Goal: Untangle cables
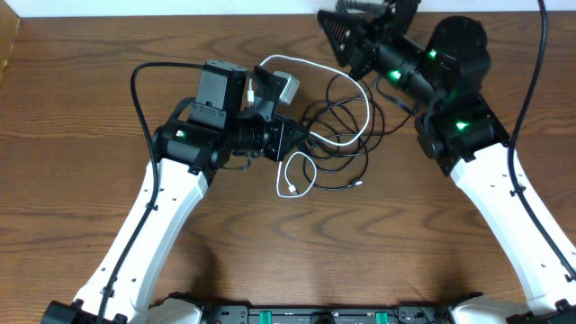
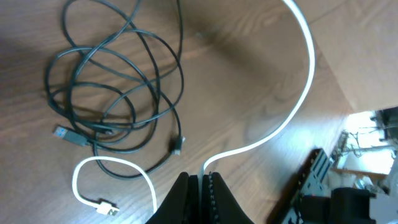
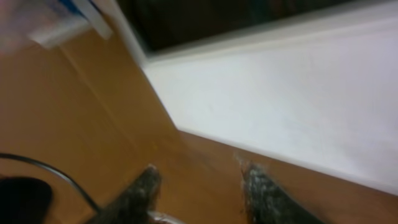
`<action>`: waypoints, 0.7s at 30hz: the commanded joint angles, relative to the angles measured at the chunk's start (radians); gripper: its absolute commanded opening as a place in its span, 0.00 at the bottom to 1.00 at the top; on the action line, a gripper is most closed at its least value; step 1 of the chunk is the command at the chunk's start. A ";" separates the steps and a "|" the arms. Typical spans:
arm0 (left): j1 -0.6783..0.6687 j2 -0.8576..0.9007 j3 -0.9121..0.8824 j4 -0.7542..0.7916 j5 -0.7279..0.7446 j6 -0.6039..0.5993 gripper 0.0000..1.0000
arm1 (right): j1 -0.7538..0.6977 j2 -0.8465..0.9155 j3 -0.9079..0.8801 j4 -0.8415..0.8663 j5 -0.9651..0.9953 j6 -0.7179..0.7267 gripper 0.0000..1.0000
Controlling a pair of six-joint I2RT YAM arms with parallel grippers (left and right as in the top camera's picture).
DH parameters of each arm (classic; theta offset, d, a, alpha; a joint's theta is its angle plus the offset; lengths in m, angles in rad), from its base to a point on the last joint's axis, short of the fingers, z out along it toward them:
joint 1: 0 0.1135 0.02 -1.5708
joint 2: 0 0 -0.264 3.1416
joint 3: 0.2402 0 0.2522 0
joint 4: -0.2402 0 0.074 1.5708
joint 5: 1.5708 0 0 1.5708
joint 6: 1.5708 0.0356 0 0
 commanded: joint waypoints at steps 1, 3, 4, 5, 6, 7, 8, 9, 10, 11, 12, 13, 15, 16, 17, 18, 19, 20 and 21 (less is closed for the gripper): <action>-0.002 0.002 0.010 -0.029 0.074 0.087 0.08 | -0.011 -0.015 0.005 -0.074 0.019 -0.173 0.64; -0.002 0.002 0.010 -0.063 0.121 0.138 0.07 | -0.018 -0.015 0.005 -0.130 0.019 -0.241 0.73; -0.002 0.002 0.010 -0.090 0.161 0.177 0.07 | -0.024 -0.015 0.005 -0.161 0.019 -0.271 0.76; -0.002 0.002 0.010 -0.116 0.203 0.216 0.07 | -0.031 -0.015 0.005 -0.185 0.019 -0.289 0.79; -0.002 0.002 0.010 -0.140 0.241 0.251 0.07 | -0.040 -0.015 0.005 -0.204 0.018 -0.303 0.82; -0.002 0.002 0.010 -0.162 0.275 0.275 0.07 | -0.051 -0.015 0.005 -0.221 0.017 -0.311 0.84; -0.002 0.002 0.010 -0.181 0.296 0.291 0.07 | -0.064 -0.015 0.005 -0.236 -0.002 -0.322 0.86; -0.002 0.002 0.010 -0.192 0.303 0.299 0.07 | -0.075 -0.015 0.005 -0.245 -0.040 -0.334 0.87; -0.002 0.002 0.010 -0.203 0.305 0.304 0.08 | -0.087 -0.015 0.005 -0.253 -0.096 -0.349 0.88; -0.002 0.002 0.010 -0.213 0.306 0.315 0.08 | -0.098 -0.015 0.005 -0.263 -0.161 -0.366 0.90; -0.002 0.002 0.010 -0.220 0.306 0.319 0.07 | -0.110 -0.015 0.005 -0.280 -0.235 -0.392 0.90; -0.002 0.001 0.010 -0.224 0.312 0.321 0.07 | -0.117 -0.015 0.005 -0.297 -0.278 -0.409 0.90; -0.002 -0.001 0.010 -0.231 0.341 0.339 0.08 | -0.133 -0.015 0.005 -0.357 -0.348 -0.453 0.90; -0.002 -0.001 0.010 -0.236 0.352 0.354 0.07 | -0.138 -0.015 0.005 -0.387 -0.372 -0.476 0.91; -0.002 -0.002 0.010 -0.240 0.353 0.363 0.08 | -0.142 -0.015 0.005 -0.411 -0.397 -0.494 0.91; -0.002 -0.002 0.010 -0.241 0.344 0.363 0.07 | -0.147 -0.015 0.005 -0.429 -0.434 -0.504 0.91; -0.002 -0.002 0.010 -0.241 0.327 0.363 0.07 | -0.150 -0.015 0.005 -0.433 -0.469 -0.504 0.91; -0.002 -0.002 0.010 -0.241 0.304 0.363 0.08 | -0.153 -0.015 0.005 -0.430 -0.509 -0.504 0.91; -0.002 -0.002 0.010 -0.241 0.286 0.363 0.08 | -0.156 -0.015 0.005 -0.423 -0.550 -0.503 0.91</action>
